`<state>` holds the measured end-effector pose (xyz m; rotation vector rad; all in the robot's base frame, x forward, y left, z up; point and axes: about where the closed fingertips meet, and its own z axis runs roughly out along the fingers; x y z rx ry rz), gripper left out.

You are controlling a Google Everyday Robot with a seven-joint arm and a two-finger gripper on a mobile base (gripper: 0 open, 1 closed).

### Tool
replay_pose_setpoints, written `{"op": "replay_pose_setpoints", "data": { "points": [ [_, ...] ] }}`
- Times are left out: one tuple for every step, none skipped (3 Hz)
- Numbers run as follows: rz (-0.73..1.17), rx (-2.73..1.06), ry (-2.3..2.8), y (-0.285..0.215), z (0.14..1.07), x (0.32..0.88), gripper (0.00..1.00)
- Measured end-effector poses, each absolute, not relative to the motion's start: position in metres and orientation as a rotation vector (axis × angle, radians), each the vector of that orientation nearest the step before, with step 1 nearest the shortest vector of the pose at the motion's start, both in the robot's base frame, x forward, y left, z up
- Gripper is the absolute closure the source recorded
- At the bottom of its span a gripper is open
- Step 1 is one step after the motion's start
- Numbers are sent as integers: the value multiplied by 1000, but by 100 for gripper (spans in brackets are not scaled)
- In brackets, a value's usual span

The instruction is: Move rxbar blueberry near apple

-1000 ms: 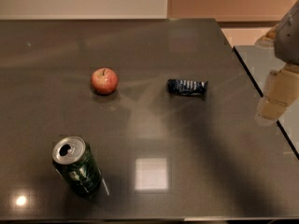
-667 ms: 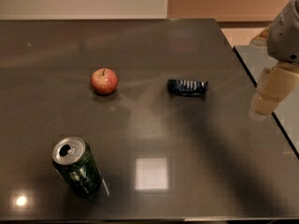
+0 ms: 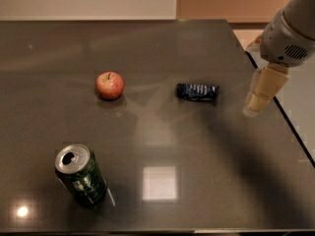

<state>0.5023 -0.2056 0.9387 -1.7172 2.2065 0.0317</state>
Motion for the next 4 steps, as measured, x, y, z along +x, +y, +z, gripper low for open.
{"op": "replay_pose_setpoints", "data": {
  "points": [
    [77,-1716,2199,-200,922,527,0],
    [114,-1719,2196,-192,905,548,0],
    [133,-1726,2195,-184,889,563,0],
    [158,-1735,2198,-175,874,573,0]
  ]
}}
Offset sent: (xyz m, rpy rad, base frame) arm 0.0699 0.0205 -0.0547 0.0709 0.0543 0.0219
